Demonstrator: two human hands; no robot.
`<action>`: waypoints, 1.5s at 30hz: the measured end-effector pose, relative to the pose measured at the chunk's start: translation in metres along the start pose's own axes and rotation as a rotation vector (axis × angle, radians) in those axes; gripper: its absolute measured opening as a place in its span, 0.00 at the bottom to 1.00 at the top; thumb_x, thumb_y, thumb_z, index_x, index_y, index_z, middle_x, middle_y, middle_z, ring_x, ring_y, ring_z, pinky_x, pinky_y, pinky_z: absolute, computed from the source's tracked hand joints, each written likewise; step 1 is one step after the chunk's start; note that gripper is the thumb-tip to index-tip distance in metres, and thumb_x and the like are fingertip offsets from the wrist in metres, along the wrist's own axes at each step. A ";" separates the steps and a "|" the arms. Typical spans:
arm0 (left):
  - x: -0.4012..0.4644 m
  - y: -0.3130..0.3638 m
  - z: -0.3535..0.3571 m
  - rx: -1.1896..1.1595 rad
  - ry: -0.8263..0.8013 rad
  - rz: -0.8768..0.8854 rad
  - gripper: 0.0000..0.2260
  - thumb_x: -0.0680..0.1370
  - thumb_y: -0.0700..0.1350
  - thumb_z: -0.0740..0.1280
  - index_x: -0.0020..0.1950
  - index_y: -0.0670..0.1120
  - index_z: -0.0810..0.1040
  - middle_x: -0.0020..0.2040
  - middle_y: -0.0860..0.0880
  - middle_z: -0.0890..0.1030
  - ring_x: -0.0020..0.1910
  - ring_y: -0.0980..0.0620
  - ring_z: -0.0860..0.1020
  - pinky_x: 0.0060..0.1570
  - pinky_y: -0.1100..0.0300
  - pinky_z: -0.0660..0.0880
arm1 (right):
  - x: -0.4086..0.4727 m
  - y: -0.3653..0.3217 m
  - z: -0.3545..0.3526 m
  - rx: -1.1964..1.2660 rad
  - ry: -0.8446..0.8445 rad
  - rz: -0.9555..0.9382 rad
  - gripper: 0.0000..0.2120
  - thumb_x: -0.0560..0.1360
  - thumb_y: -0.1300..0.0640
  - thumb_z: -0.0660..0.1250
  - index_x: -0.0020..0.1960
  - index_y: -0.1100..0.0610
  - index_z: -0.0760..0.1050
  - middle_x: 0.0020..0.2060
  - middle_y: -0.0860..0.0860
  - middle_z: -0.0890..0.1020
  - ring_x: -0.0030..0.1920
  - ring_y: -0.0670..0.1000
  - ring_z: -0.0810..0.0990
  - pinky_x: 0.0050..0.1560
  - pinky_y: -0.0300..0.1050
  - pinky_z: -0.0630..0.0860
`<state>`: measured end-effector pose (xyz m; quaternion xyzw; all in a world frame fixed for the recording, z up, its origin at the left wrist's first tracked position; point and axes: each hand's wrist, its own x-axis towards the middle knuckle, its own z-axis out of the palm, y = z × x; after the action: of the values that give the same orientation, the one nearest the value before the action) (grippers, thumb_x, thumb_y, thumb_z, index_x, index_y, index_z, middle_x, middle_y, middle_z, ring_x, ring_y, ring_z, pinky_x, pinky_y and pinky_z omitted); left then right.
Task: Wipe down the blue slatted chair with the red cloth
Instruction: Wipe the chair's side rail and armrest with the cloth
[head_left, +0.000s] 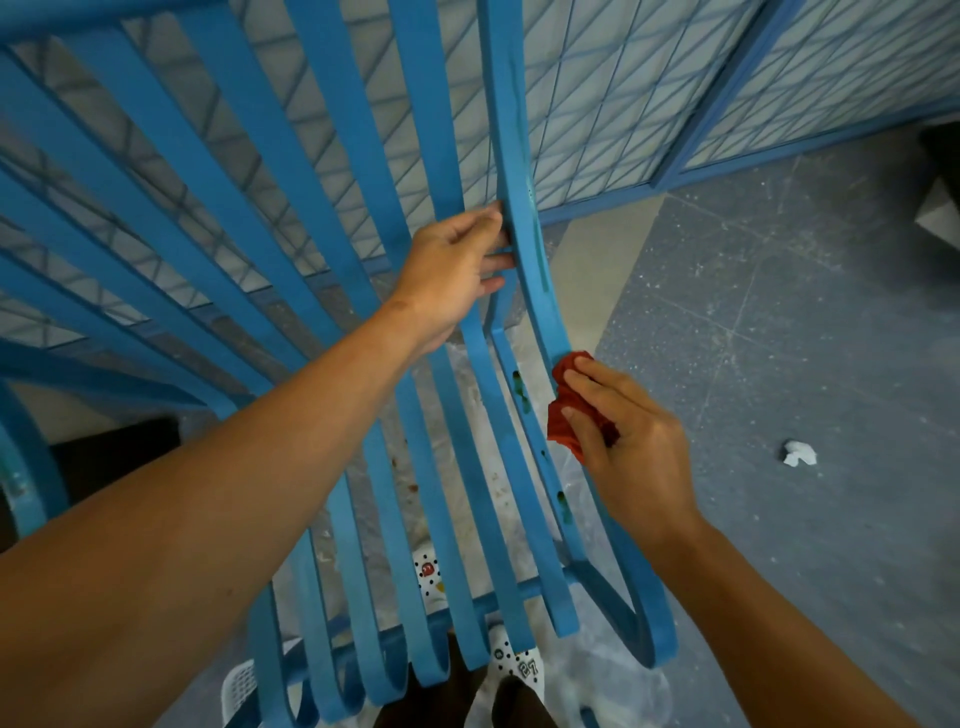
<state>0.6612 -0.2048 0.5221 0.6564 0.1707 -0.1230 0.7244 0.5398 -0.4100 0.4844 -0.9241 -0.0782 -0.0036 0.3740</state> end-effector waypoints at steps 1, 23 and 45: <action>0.000 0.001 -0.001 0.007 -0.005 -0.004 0.13 0.85 0.48 0.60 0.65 0.48 0.79 0.54 0.49 0.86 0.53 0.52 0.85 0.61 0.51 0.77 | 0.004 -0.002 0.002 -0.010 0.004 -0.001 0.18 0.77 0.62 0.73 0.67 0.54 0.80 0.67 0.47 0.79 0.63 0.43 0.79 0.68 0.31 0.71; 0.007 -0.014 0.003 -0.030 0.058 0.054 0.13 0.85 0.47 0.60 0.66 0.46 0.77 0.56 0.44 0.85 0.55 0.48 0.84 0.55 0.53 0.80 | 0.105 -0.022 0.018 0.195 0.062 -0.057 0.20 0.76 0.66 0.72 0.67 0.57 0.79 0.67 0.51 0.79 0.65 0.46 0.79 0.67 0.41 0.76; 0.022 -0.006 -0.017 -0.045 -0.103 0.043 0.17 0.81 0.54 0.59 0.68 0.53 0.75 0.48 0.48 0.87 0.50 0.49 0.84 0.58 0.47 0.75 | 0.151 -0.039 0.018 0.429 0.044 0.133 0.16 0.78 0.58 0.71 0.66 0.52 0.80 0.52 0.45 0.85 0.52 0.39 0.83 0.55 0.36 0.80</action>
<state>0.6777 -0.1873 0.5064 0.6365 0.1219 -0.1371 0.7492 0.6823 -0.3481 0.5082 -0.8263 -0.0078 0.0178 0.5629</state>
